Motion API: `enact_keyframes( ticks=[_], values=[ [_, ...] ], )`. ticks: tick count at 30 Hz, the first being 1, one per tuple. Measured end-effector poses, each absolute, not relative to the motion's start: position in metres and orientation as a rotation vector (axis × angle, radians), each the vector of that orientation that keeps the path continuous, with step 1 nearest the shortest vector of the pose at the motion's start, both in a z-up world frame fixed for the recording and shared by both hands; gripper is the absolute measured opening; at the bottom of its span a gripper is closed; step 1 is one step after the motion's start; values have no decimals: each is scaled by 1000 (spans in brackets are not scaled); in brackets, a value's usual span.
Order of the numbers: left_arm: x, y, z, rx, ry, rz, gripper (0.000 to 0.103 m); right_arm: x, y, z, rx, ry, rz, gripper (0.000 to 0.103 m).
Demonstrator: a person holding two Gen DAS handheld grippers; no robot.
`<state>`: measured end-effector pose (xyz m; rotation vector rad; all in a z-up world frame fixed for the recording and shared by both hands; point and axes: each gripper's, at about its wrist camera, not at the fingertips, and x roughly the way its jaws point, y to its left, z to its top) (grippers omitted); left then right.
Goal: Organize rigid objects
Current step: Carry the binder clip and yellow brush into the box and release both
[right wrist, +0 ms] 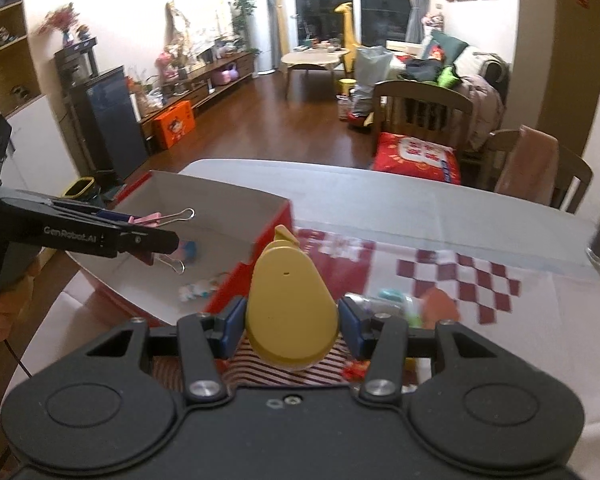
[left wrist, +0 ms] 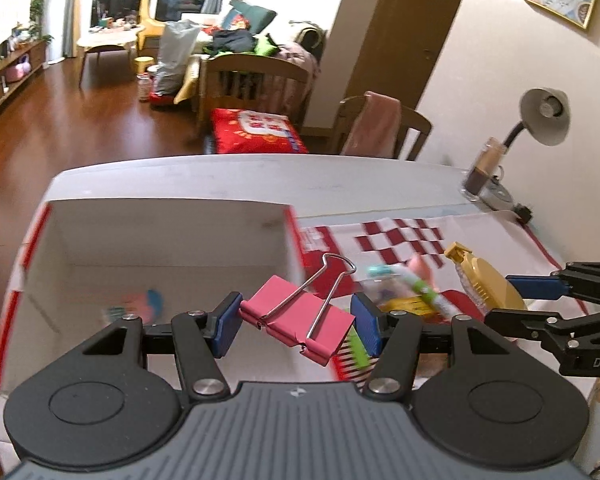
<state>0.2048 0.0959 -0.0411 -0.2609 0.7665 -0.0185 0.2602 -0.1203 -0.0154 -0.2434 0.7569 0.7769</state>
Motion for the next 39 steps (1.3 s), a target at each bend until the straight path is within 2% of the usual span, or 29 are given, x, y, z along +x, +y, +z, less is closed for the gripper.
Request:
enact_keyframes(
  ticks=[13, 21, 39],
  values=[
    [198, 180, -64, -187, 832, 102, 59, 258, -35, -29, -322, 783, 822, 49],
    [216, 205, -90, -143, 910, 147, 59, 271, 17, -59, -413, 799, 796, 49],
    [261, 197, -136, -22, 1129, 133, 59, 281, 88, -132, -558, 950, 780, 49]
  ],
)
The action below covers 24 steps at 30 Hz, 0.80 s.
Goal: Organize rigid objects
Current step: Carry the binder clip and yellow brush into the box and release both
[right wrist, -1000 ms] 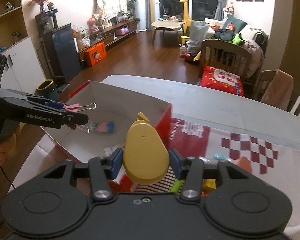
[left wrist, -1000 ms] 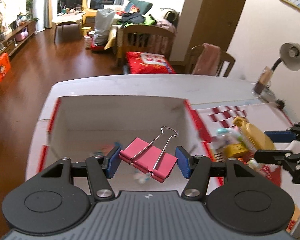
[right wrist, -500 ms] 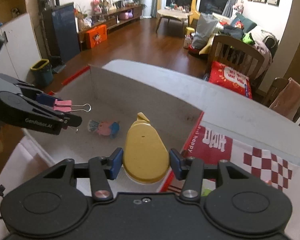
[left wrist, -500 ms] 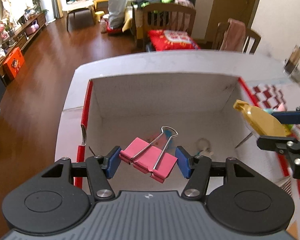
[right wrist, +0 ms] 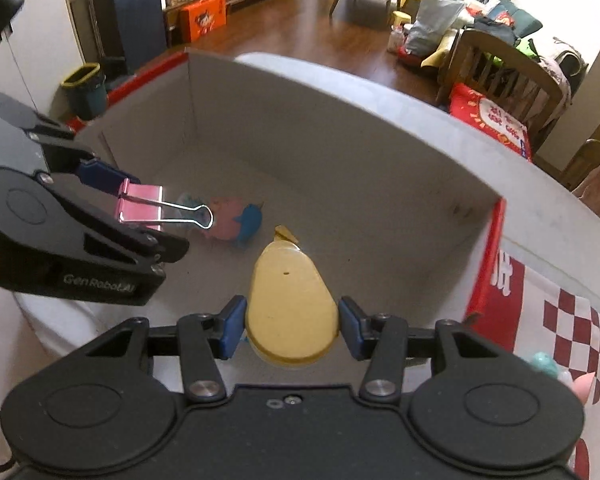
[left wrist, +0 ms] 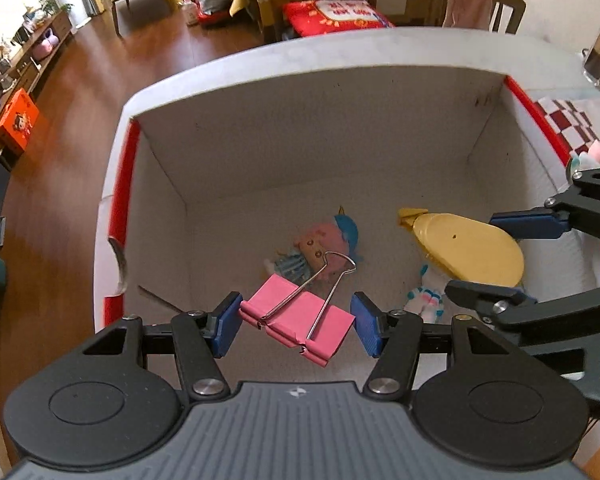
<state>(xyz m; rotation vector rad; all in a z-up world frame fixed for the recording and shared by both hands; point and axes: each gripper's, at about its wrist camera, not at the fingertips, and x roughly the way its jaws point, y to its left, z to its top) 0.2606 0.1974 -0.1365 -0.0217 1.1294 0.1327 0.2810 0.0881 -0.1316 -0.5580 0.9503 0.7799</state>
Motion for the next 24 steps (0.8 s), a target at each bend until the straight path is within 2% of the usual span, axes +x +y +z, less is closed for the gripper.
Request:
enact_keyframes(
  ticks=[13, 24],
  values=[
    [263, 202, -143, -66, 1177, 111, 59, 290, 95, -138, -593, 1015, 767, 49],
    [259, 202, -147, -81, 1181, 114, 59, 284, 89, -127, -588, 980, 781, 52]
  ],
)
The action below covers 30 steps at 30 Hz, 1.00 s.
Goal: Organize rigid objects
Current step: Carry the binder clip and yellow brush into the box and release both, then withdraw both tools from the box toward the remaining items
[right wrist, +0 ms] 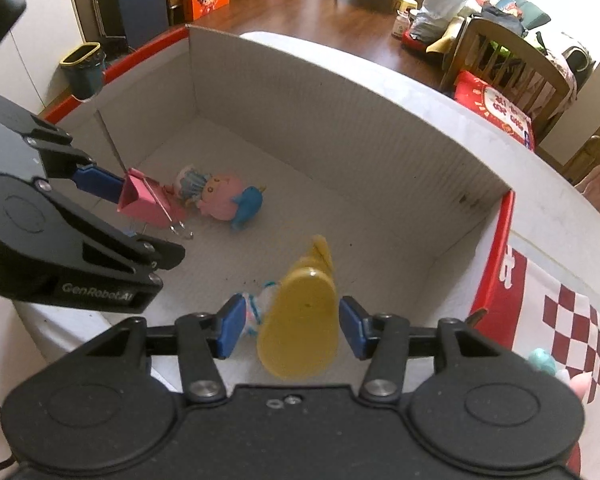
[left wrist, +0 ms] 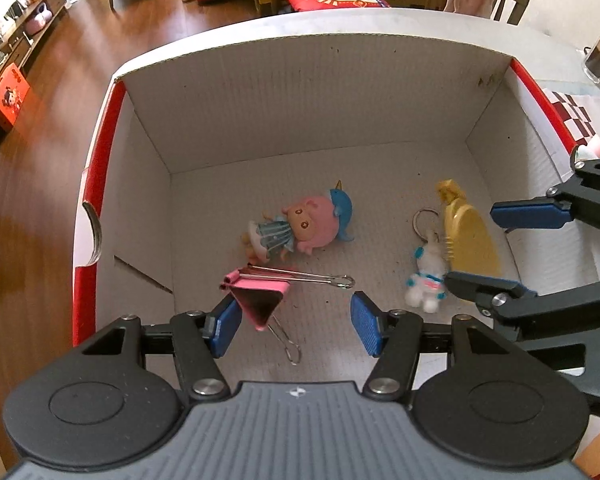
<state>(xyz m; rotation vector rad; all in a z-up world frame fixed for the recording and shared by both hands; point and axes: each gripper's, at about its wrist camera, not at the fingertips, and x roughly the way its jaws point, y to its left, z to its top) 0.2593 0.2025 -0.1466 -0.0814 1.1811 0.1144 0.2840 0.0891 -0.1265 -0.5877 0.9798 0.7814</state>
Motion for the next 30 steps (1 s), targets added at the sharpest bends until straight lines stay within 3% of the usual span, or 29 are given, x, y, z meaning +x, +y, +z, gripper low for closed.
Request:
enact_keyframes(
  ticks=[30],
  values=[
    [209, 179, -76, -105, 998, 92, 62, 251, 4, -39, -324, 827, 853, 79]
  ],
)
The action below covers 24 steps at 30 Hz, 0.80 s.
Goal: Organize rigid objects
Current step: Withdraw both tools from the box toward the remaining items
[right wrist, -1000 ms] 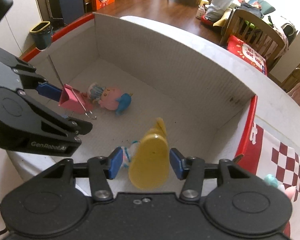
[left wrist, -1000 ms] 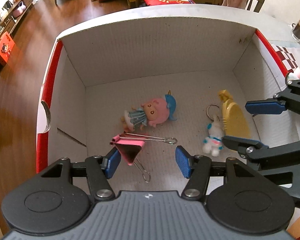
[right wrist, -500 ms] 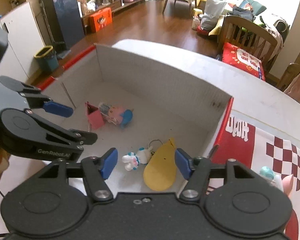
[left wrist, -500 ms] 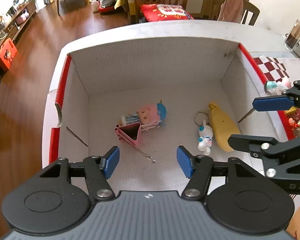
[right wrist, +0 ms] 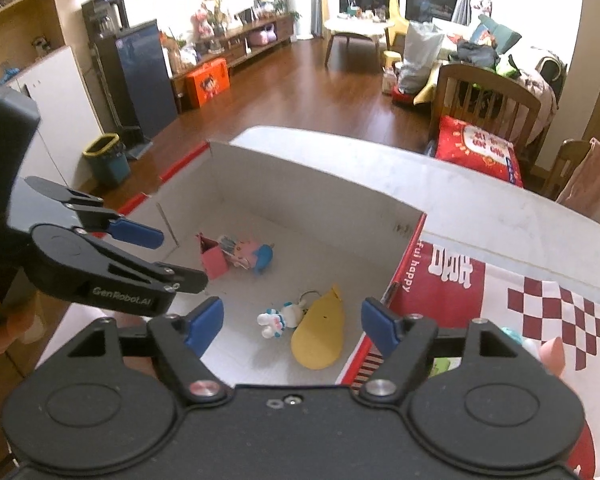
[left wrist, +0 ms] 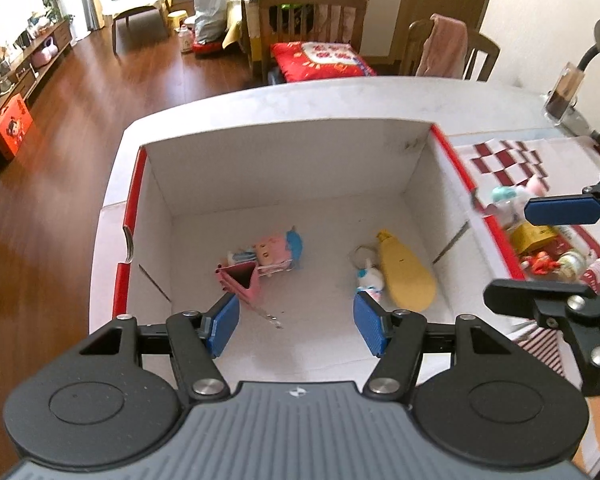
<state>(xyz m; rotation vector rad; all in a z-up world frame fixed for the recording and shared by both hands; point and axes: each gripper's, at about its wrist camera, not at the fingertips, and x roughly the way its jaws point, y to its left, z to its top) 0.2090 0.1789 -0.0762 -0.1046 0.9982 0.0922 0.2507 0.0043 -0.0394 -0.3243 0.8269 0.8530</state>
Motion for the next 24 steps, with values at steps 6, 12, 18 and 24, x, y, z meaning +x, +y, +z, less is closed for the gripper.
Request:
enact_keyframes(
  ticks=[6, 12, 18, 24],
  values=[
    [197, 161, -56, -117, 943, 67, 62, 238, -24, -19, -283, 783, 901, 86],
    [188, 137, -39, -122, 893, 51, 69, 227, -67, -7, -236, 745, 936, 93],
    [184, 111, -32, -145, 857, 62, 71, 225, -119, -3, -214, 712, 910, 98],
    [189, 79, -36, -156, 845, 58, 78, 227, -167, -15, -214, 728, 857, 100]
  ],
)
